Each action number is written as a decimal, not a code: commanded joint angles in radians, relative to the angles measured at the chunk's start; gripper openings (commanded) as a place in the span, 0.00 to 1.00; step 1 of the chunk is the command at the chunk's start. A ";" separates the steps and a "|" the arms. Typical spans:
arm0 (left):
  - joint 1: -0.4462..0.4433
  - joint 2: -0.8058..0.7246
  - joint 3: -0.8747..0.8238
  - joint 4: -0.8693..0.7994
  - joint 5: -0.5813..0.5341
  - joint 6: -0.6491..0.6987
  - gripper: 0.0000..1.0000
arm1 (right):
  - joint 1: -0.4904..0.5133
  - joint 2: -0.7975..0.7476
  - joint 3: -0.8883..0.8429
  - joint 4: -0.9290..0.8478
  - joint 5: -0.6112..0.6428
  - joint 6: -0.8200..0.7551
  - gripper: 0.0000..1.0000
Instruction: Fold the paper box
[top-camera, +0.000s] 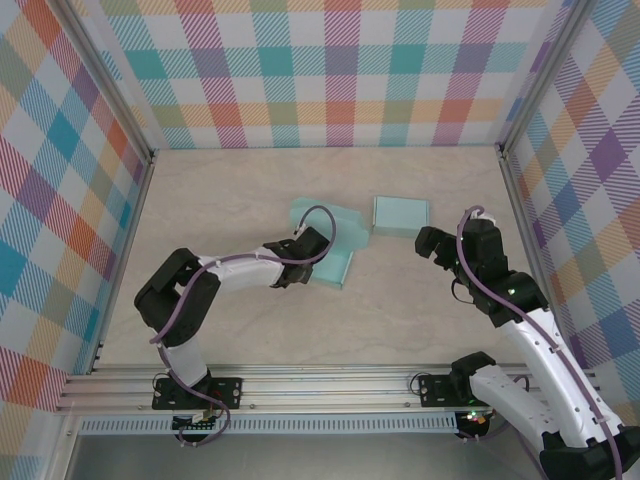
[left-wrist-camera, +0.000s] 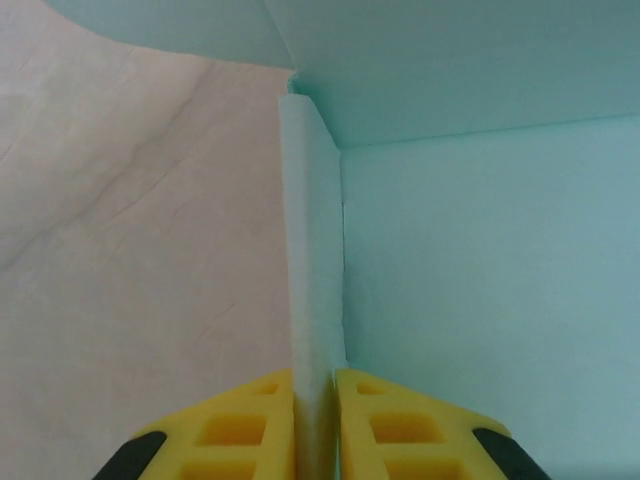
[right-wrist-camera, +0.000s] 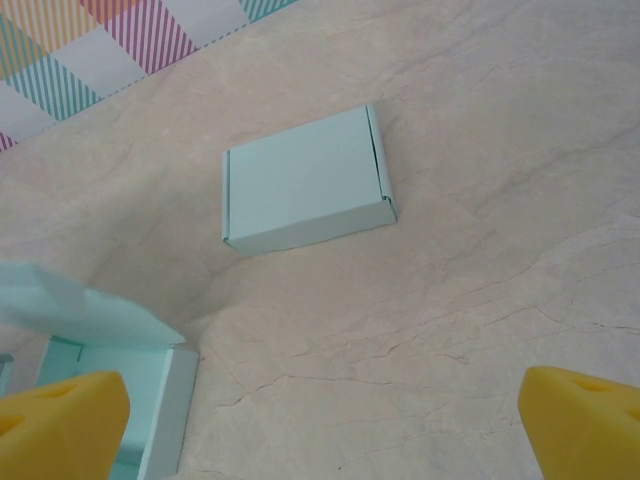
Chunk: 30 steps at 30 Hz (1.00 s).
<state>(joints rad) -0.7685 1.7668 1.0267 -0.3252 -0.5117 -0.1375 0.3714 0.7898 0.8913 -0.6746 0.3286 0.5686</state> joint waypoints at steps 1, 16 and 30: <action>-0.022 -0.002 0.014 -0.142 -0.068 -0.092 0.19 | -0.003 -0.005 -0.005 0.021 -0.013 0.022 1.00; -0.055 0.196 0.196 -0.453 -0.257 -0.247 0.07 | -0.002 0.017 0.031 -0.030 -0.057 0.025 1.00; -0.079 0.079 0.182 -0.461 -0.207 -0.275 0.28 | -0.003 0.032 0.017 -0.028 -0.071 0.035 1.00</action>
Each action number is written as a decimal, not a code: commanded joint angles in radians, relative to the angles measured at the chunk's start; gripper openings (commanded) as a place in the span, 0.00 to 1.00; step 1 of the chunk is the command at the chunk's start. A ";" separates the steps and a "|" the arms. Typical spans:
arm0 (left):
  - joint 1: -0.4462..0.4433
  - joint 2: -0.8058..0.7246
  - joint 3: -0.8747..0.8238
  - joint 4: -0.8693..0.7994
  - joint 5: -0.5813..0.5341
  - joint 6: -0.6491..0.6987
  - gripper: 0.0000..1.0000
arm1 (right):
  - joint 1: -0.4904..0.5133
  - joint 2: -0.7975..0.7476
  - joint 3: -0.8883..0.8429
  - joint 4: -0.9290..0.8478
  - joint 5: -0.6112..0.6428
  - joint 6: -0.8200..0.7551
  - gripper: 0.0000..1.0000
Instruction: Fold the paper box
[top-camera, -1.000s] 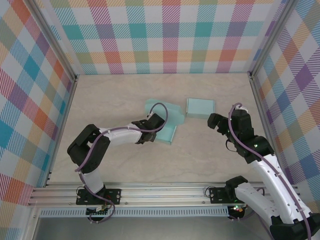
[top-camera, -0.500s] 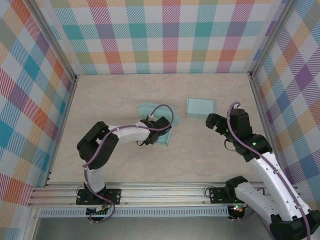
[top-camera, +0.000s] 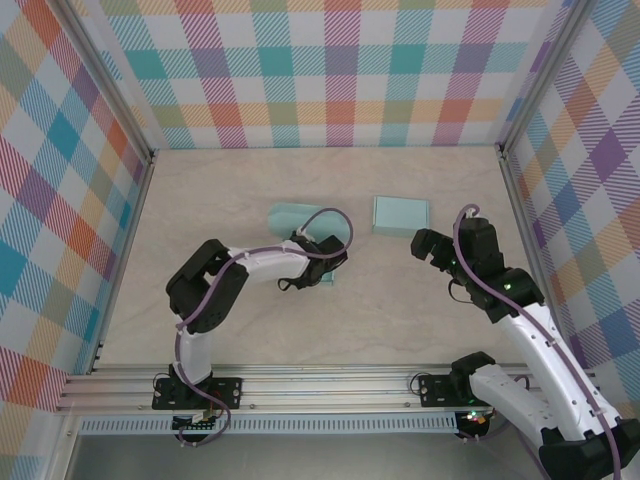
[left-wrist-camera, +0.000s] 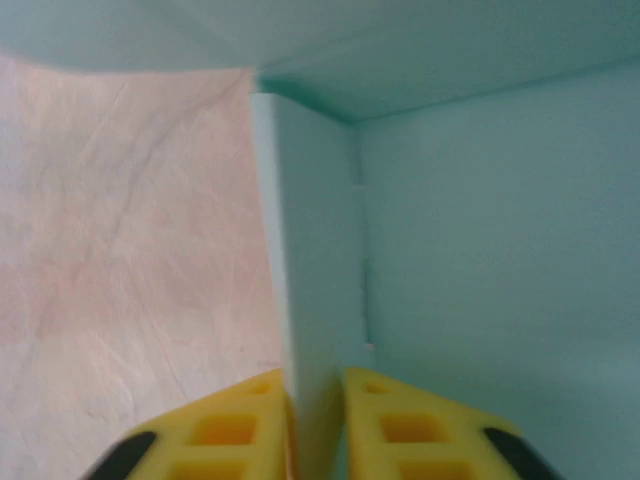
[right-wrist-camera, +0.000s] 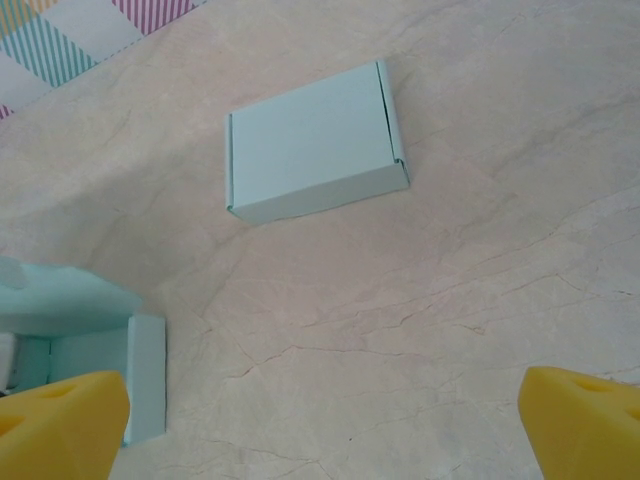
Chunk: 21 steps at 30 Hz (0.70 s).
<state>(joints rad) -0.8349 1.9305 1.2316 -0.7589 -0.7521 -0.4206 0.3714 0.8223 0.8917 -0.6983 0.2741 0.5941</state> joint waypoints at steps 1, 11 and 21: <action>-0.014 -0.120 -0.026 -0.022 0.040 0.009 0.34 | -0.003 -0.002 0.014 -0.001 -0.023 0.004 1.00; -0.010 -0.463 -0.121 0.091 0.097 0.028 0.71 | -0.002 0.042 0.027 0.047 -0.148 -0.061 1.00; 0.401 -0.717 -0.406 0.598 0.666 0.310 0.89 | 0.003 0.232 0.056 0.192 -0.392 -0.174 0.97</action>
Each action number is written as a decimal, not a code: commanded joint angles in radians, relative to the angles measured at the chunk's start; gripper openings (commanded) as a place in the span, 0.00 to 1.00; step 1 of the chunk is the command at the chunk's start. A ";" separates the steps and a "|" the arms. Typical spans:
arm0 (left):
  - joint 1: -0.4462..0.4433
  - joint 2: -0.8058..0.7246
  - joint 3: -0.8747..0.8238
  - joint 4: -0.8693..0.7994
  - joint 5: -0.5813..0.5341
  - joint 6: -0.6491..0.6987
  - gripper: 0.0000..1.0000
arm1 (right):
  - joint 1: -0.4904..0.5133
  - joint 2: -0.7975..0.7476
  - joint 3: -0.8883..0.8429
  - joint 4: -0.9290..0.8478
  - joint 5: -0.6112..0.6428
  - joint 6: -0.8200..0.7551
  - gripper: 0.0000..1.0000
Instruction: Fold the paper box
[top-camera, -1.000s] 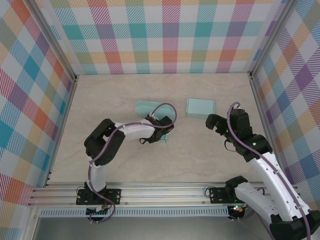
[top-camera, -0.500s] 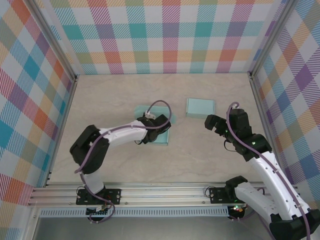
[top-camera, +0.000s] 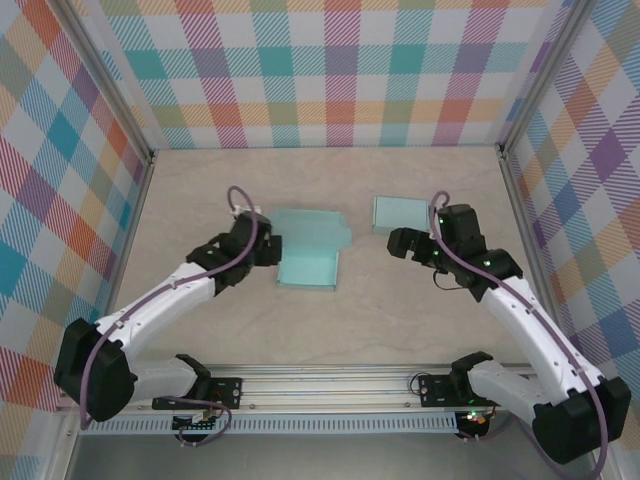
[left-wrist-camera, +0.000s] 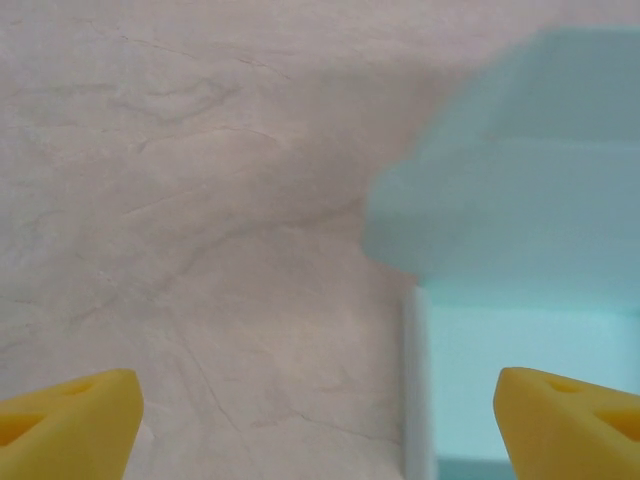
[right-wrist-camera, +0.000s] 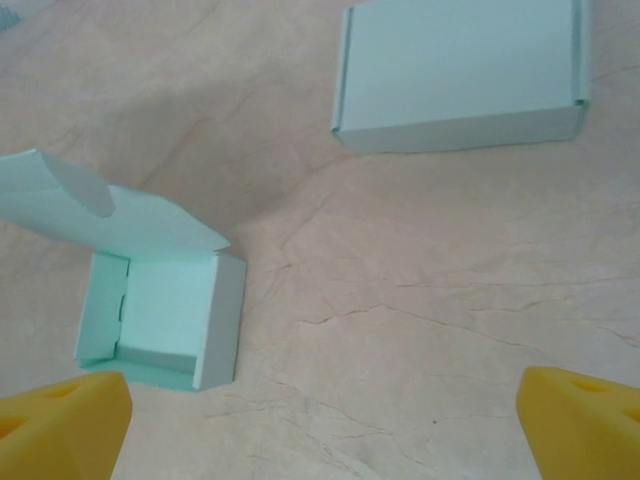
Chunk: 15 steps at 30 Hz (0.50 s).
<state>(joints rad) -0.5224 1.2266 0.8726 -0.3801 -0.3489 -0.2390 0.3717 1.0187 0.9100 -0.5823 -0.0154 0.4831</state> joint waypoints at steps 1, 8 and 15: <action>0.125 -0.005 -0.056 0.261 0.325 0.169 0.90 | 0.003 0.059 0.043 0.092 -0.115 -0.078 0.95; 0.271 0.169 0.020 0.313 0.558 0.293 0.80 | 0.033 0.226 0.120 0.158 -0.191 -0.196 0.89; 0.286 0.245 0.047 0.348 0.680 0.388 0.78 | 0.074 0.395 0.205 0.211 -0.237 -0.287 0.87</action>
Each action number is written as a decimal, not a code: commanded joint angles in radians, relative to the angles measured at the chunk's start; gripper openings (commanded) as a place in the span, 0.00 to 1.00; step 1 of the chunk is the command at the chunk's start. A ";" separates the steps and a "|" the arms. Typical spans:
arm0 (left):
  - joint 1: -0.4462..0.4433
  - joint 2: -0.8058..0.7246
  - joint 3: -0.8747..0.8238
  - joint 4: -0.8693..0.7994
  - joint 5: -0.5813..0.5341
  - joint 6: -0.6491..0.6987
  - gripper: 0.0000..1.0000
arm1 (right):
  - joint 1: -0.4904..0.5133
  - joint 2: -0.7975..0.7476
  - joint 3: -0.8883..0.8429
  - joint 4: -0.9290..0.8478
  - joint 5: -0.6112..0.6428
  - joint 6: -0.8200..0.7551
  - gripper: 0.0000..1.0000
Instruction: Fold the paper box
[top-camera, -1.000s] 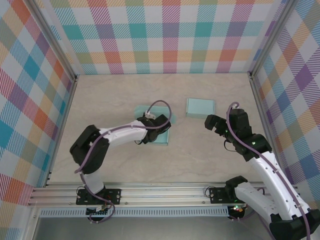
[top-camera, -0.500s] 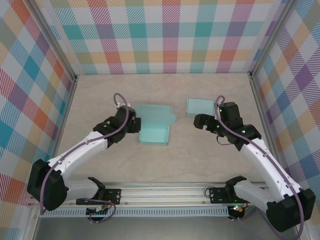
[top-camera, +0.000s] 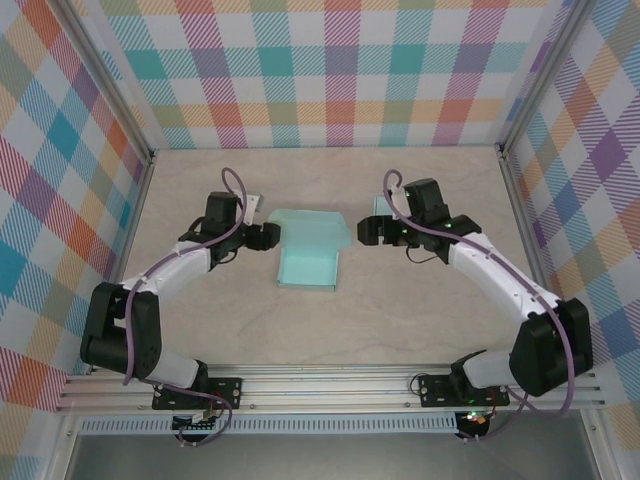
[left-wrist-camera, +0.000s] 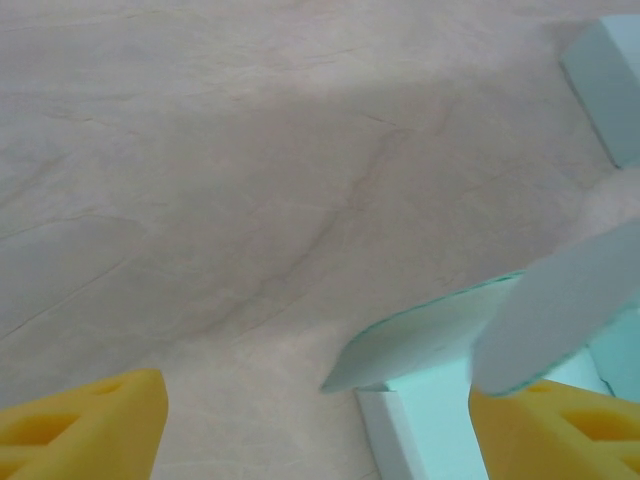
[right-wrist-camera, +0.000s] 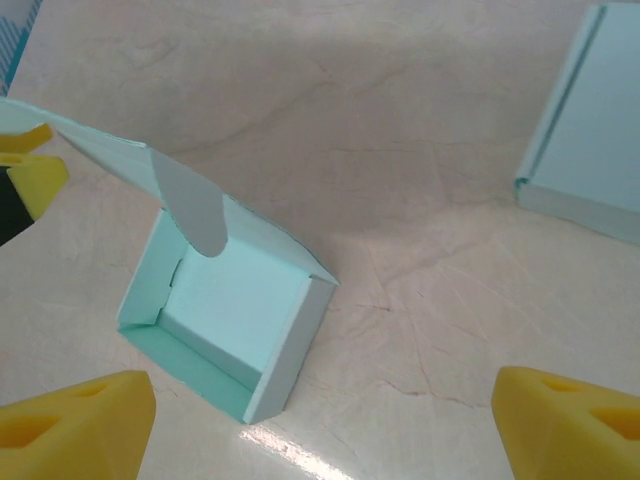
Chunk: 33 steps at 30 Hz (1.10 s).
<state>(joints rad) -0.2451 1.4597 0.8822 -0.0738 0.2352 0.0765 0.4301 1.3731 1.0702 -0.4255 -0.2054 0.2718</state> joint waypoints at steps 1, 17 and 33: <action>0.009 0.021 0.044 0.037 0.097 0.079 0.78 | 0.020 0.064 0.057 0.055 -0.051 -0.086 0.87; 0.009 0.089 0.083 -0.004 0.133 0.130 0.56 | 0.098 0.290 0.137 0.105 -0.053 -0.158 0.78; 0.009 0.108 0.096 -0.008 0.211 0.130 0.43 | 0.114 0.359 0.152 0.169 -0.048 -0.144 0.37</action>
<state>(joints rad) -0.2451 1.5578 0.9501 -0.0761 0.3923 0.1997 0.5339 1.7237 1.2045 -0.2947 -0.2527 0.1390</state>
